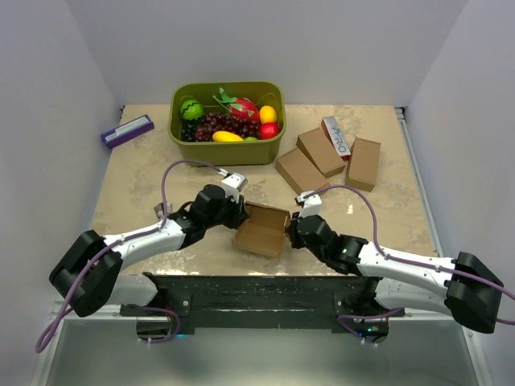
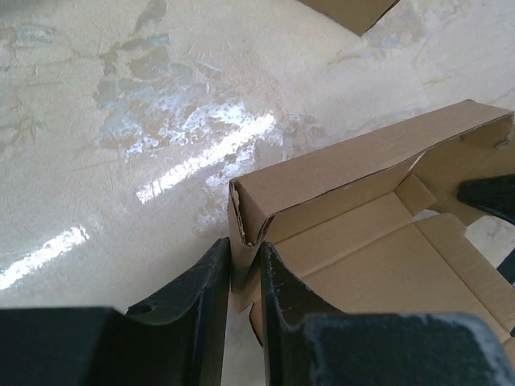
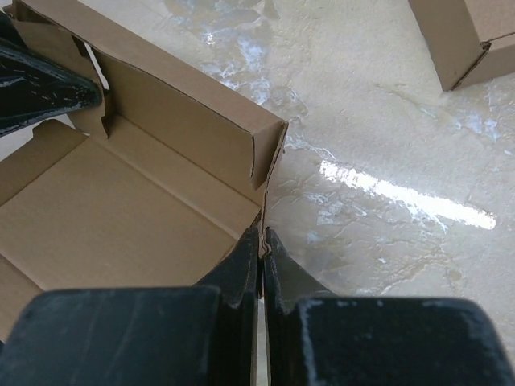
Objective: Fold the paper box
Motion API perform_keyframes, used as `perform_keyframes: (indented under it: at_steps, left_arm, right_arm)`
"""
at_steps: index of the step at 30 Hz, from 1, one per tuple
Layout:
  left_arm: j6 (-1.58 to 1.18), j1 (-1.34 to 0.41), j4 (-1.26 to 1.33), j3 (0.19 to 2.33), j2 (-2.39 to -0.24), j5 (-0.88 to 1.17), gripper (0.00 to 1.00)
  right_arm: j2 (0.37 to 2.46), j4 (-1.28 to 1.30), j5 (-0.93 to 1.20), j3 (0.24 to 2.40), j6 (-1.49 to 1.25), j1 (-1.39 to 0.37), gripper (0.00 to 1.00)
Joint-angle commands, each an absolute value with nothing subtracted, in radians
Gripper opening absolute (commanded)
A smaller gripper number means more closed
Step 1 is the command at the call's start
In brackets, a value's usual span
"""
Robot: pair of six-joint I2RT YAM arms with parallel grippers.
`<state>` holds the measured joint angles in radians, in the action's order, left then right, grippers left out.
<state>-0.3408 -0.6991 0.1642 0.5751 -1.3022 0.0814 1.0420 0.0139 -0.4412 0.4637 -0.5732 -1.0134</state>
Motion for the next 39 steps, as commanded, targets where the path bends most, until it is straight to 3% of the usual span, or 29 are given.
perform_keyframes:
  at_steps: [1, 12, 18, 19, 23, 31, 39]
  left_arm:
    - [-0.357, -0.733, 0.219, 0.624, -1.319, 0.009, 0.0]
    - [-0.301, -0.776, 0.336, 0.491, -1.286, -0.137, 0.0]
    - [-0.262, -0.793, 0.58, 0.336, -1.267, -0.109, 0.0]
    - [-0.258, -0.795, 0.639, 0.318, -1.269, -0.109, 0.0]
    - [-0.233, -0.802, 0.744, 0.264, -1.288, -0.115, 0.0]
    - [-0.213, -0.887, 0.828, 0.242, -1.345, -0.265, 0.0]
    - [-0.271, -0.949, 0.871, 0.245, -1.422, -0.42, 0.0]
  right_arm:
    - [1.069, -0.041, -0.508, 0.54, -0.632, -1.084, 0.0]
    - [1.088, -0.037, -0.567, 0.552, -0.672, -1.132, 0.03]
    - [1.071, 0.087, -0.658, 0.549, -0.837, -1.132, 0.41]
    - [1.043, 0.118, -0.666, 0.548, -0.877, -1.134, 0.52]
    - [0.962, 0.114, -0.675, 0.523, -0.956, -1.132, 0.72]
    - [0.959, -0.258, -0.457, 0.43, -1.208, -1.132, 0.77]
    - [1.138, -0.491, -0.443, 0.368, -1.462, -1.132, 0.75]
